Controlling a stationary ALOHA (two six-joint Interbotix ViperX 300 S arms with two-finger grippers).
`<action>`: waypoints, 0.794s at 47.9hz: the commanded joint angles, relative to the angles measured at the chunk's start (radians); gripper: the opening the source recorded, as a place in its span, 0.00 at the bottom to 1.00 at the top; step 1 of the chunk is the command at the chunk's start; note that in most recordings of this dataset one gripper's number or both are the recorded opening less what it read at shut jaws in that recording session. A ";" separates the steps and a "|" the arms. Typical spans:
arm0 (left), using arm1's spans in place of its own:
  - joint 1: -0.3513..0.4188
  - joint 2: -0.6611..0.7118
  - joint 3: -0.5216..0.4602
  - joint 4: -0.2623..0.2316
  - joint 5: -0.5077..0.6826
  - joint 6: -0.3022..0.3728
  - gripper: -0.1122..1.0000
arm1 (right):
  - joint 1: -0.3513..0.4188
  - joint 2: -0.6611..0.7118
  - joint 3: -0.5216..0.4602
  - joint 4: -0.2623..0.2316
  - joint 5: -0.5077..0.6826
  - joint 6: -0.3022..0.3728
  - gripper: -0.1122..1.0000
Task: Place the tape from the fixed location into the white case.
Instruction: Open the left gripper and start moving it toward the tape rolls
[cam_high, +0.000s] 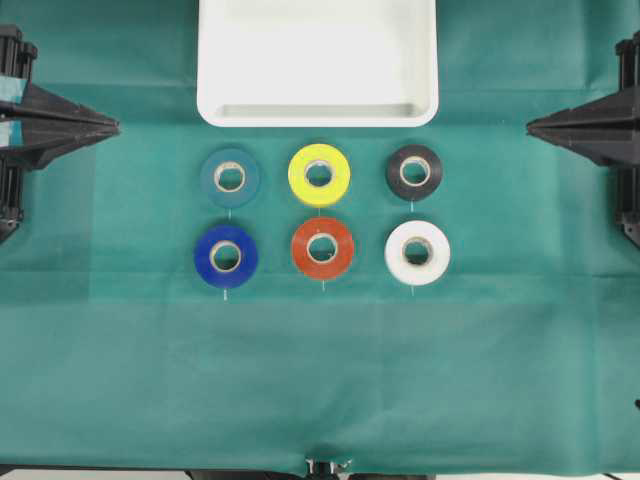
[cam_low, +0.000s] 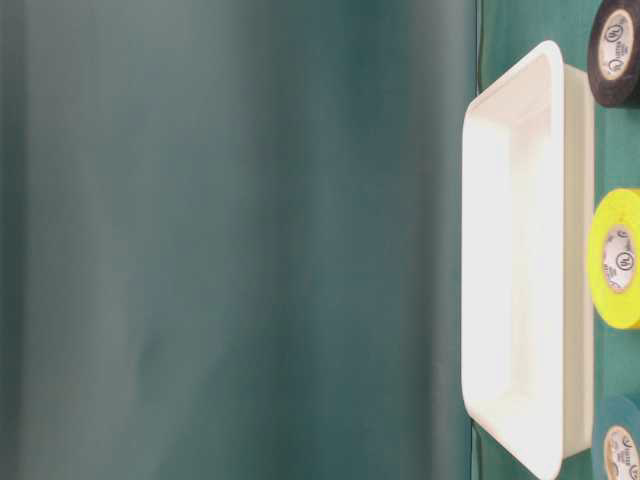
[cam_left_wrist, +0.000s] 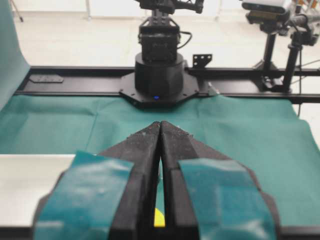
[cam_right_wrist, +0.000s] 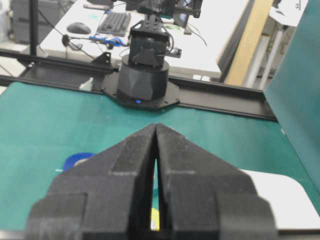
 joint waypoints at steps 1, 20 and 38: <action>-0.005 0.009 -0.025 -0.008 0.034 -0.005 0.12 | -0.002 0.005 -0.018 0.002 -0.005 0.000 0.10; -0.005 0.008 -0.038 -0.008 0.087 -0.002 0.12 | -0.002 0.006 -0.028 0.002 0.020 -0.002 0.10; -0.005 0.002 -0.038 -0.012 0.075 -0.011 0.28 | -0.002 0.006 -0.028 0.002 0.021 0.000 0.10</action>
